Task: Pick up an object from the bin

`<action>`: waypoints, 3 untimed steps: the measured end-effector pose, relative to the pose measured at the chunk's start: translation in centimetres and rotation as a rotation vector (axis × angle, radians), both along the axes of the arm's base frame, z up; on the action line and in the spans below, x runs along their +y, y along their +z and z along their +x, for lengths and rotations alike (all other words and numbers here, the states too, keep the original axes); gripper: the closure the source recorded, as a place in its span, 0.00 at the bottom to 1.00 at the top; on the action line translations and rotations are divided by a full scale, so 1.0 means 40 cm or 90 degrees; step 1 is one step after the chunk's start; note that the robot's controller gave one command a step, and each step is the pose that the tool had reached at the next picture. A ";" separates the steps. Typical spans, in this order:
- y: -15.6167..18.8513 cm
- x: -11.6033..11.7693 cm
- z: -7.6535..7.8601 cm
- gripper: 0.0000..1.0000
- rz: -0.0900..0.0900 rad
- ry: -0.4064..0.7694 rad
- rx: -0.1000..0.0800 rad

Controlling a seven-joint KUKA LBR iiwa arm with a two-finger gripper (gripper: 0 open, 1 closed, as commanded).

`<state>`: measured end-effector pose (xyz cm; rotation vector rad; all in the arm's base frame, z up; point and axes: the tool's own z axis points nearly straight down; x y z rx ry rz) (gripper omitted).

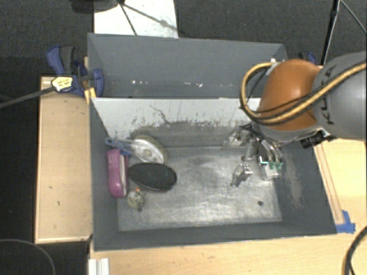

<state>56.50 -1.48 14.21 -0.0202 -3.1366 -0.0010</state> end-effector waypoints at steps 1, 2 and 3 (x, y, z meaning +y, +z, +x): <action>-0.175 0.343 0.038 0.00 0.001 -0.012 -0.008; -0.102 0.577 -0.038 0.00 -0.002 0.061 -0.004; -0.104 0.514 -0.027 0.00 -0.001 -0.040 -0.003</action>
Offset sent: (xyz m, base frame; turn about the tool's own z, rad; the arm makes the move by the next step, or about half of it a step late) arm 0.0131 0.1336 -0.0721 0.0244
